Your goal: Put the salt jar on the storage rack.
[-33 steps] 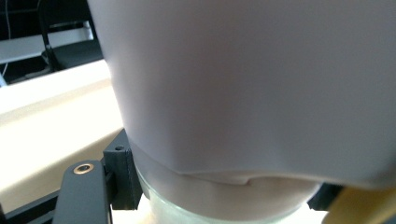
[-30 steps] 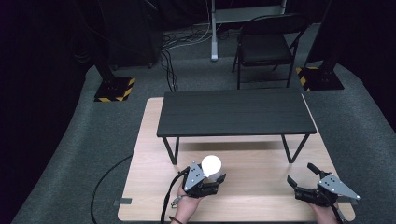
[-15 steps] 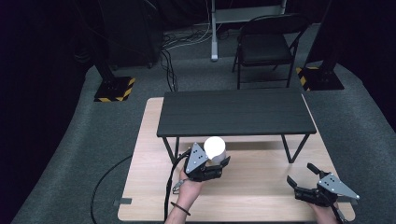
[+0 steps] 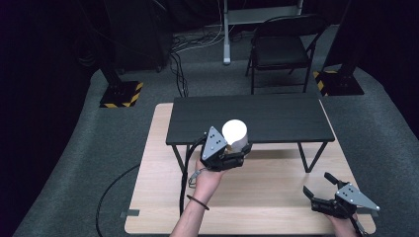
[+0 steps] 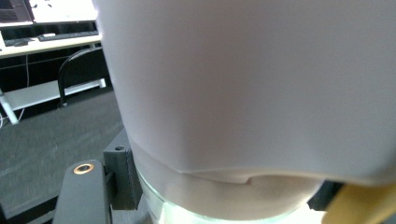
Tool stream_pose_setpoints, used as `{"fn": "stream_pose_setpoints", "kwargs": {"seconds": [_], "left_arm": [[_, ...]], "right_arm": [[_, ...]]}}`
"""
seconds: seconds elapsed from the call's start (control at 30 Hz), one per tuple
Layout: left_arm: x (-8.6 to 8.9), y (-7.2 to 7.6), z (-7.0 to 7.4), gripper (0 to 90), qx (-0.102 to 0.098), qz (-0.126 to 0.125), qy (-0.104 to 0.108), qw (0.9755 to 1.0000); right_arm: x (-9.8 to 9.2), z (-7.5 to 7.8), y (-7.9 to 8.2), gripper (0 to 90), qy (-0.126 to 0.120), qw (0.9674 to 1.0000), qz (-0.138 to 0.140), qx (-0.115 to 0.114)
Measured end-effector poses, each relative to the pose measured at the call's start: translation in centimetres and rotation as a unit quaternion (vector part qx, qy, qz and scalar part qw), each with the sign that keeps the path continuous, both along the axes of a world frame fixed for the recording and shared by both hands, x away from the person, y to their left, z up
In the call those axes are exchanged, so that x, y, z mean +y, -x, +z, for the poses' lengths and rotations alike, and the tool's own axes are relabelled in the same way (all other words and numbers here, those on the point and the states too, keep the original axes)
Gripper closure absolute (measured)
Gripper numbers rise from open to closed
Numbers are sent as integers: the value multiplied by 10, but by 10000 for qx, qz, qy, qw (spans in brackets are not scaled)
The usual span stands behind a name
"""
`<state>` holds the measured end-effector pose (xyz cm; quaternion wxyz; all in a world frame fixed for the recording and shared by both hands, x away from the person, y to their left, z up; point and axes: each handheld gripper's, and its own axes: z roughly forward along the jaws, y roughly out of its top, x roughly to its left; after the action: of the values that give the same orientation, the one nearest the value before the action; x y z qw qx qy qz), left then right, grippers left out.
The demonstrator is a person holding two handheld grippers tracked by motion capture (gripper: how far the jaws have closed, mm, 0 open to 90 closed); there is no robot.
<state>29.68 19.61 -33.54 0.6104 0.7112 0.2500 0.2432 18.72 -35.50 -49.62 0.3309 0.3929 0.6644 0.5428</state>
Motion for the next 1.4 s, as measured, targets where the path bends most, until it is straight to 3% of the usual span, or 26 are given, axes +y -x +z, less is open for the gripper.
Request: {"fn": "stream_pose_setpoints", "kwargs": {"seconds": [0.1, 0.33, 0.57, 0.67, 0.73, 0.9, 1.03, 1.23, 1.4], "left_arm": [[-6, -6, 9, 308, -19, 85, -56, 9999], [-22, -26, 26, 307, 144, 345, -59, 9993], [-40, -48, 46, 307, 457, 643, -377, 9962], [-46, -53, 52, 307, 532, 713, -675, 9937], [-46, -56, 52, 307, 590, 712, -646, 9936], [-39, -56, 43, 300, 593, 723, -433, 9947], [-37, -54, 45, 196, 649, 786, -405, 9940], [-28, -45, 42, 171, 517, 715, -507, 9948], [-11, -33, 35, 164, 460, 617, -417, 9962]], "right_arm": [[0, 0, 0, 47, 3, 10000, 6, 7], [1, 1, -1, 47, 13, 10000, 11, 28], [0, 1, -1, 48, 6, 10000, 38, 34], [0, 1, -2, 47, 17, 10000, 43, 41], [0, 1, -1, 47, 12, 10000, 43, 36], [1, 1, -2, 47, 27, 10000, 44, 52], [1, 1, -1, 48, 27, 10000, 57, 53], [1, 1, -1, 48, 24, 10000, 44, 57], [1, 1, -1, 48, 21, 10000, 32, 48]]}}
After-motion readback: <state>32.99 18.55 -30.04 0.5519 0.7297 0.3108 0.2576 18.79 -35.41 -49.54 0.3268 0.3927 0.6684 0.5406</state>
